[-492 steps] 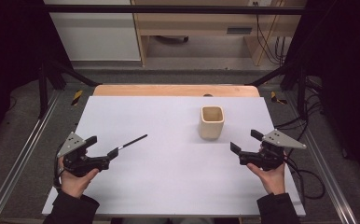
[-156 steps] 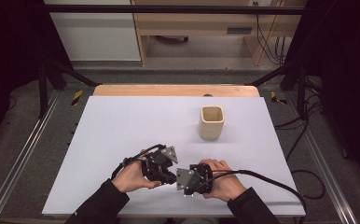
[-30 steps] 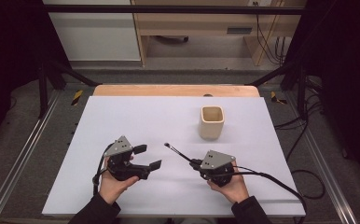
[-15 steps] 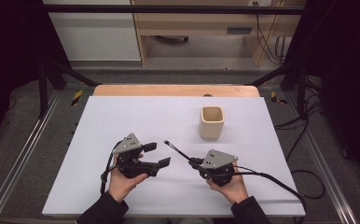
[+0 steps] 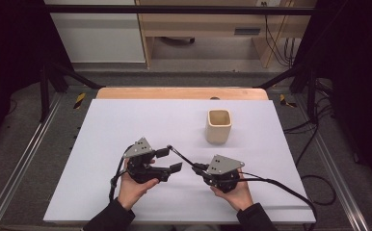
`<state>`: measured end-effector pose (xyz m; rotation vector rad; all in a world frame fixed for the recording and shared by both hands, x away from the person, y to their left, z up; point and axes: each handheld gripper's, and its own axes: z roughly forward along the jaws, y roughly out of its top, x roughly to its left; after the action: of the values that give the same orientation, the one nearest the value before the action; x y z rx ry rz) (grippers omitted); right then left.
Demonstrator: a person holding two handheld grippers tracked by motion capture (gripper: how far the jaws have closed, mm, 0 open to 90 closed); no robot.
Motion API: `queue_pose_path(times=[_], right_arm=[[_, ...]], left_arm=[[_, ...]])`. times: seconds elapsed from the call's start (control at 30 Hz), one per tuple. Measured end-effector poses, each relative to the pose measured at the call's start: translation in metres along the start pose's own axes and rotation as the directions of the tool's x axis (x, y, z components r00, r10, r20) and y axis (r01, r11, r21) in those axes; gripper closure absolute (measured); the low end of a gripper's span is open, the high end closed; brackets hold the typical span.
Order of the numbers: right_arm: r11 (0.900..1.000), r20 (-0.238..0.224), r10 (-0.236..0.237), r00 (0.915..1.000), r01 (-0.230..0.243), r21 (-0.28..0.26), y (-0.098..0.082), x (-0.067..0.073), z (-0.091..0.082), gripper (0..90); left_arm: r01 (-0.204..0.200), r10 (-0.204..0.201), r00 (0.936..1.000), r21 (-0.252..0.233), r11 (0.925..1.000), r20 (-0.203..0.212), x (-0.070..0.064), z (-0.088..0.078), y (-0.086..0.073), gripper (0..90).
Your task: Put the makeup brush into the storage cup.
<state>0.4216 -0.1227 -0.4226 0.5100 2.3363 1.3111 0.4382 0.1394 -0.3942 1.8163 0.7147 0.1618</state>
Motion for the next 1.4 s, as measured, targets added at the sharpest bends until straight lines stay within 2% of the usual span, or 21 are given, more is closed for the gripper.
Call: queue_pose_path(times=[0.2, 0.63, 0.83, 1.17, 1.4], right_arm=[[1.0, -0.012, 0.011, 0.9999, -0.011, -0.006, -0.0003, 0.0011, 0.0017, 83.3], [1.0, -0.031, 0.02, 0.9993, -0.021, -0.012, -0.0017, 0.0049, 0.0064, 83.3], [1.0, -0.032, 0.013, 0.9994, -0.014, -0.019, -0.0015, 0.0057, 0.0062, 83.3], [1.0, -0.042, 0.014, 0.999, -0.014, -0.018, -0.0018, 0.0062, 0.0071, 83.2], [1.0, -0.047, 0.01, 0.9988, -0.01, -0.018, -0.0021, 0.0063, 0.0076, 83.2]], left_arm=[[0.009, -0.009, 0.9999, -0.013, 0.9999, 0.009, -0.0014, 0.0023, 0.0012, 30.3], [0.01, -0.01, 0.9994, -0.006, 0.9999, 0.033, -0.0038, 0.0089, 0.0002, 43.7], [0.037, -0.037, 0.9983, -0.011, 0.9993, 0.046, -0.0011, 0.0079, -0.0006, 55.3], [0.078, -0.077, 0.9955, -0.022, 0.9967, 0.056, 0.0028, 0.0055, -0.0015, 66.1], [0.087, -0.085, 0.9944, -0.026, 0.9959, 0.062, 0.0036, 0.0046, -0.0018, 71.2]])
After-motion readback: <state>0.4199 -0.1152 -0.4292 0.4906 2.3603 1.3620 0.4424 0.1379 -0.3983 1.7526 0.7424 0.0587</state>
